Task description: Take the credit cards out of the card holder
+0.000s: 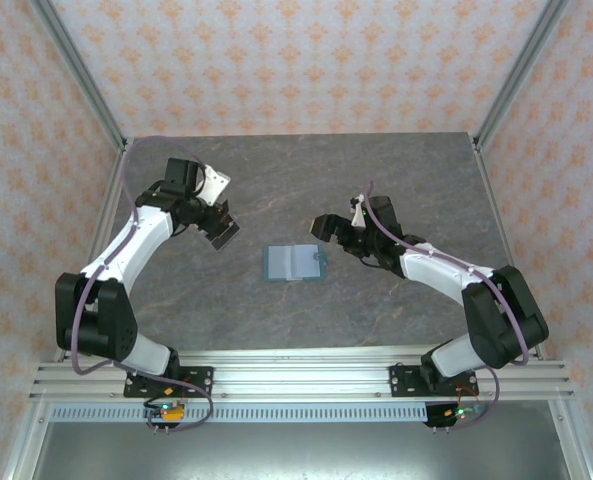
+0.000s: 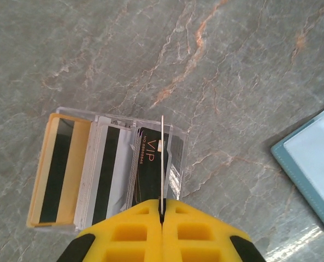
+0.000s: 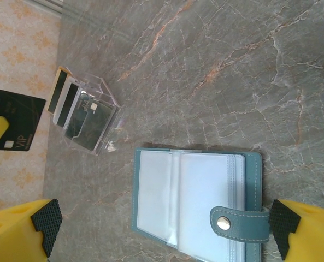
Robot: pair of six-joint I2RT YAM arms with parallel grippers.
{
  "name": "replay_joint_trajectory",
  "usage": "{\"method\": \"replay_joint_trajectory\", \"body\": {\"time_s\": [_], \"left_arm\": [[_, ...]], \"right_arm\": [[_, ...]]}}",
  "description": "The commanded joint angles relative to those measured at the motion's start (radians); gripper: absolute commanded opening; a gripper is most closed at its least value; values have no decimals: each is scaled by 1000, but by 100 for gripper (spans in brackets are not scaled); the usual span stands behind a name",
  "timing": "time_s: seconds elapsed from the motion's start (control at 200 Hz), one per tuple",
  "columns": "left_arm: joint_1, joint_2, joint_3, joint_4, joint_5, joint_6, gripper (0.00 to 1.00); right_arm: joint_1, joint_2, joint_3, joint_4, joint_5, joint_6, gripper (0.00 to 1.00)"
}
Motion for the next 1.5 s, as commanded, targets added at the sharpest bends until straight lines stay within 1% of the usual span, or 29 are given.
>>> {"method": "replay_joint_trajectory", "body": {"time_s": [0.0,0.27,0.455,0.536,0.891,1.066,1.226,1.261,1.381,1.421,1.491], "left_arm": [[15,39,6,56,57,78,0],[34,129,17,75,63,98,0],[76,145,-6,94,88,97,0],[77,149,-10,100,78,97,0],[80,193,25,79,104,97,0],[79,191,30,97,96,86,18],[79,154,64,72,108,57,30],[79,145,76,62,115,41,32],[80,114,103,60,124,-80,36],[79,101,104,69,121,-143,37],[76,78,91,100,83,-280,38]], "right_arm": [[0,-16,-16,-7,32,-33,99],[-1,-9,-14,-8,32,-33,99],[-1,-9,-16,-5,27,-33,99],[-1,-2,-14,-4,22,-27,99],[-1,17,-11,5,12,-17,99],[0,17,-14,12,6,-11,99],[-2,19,-10,3,12,-17,99],[0,19,-8,-2,17,-19,100],[0,13,1,-27,38,-22,99],[1,11,1,-29,43,-22,98],[10,4,8,-46,63,-32,97]]}}
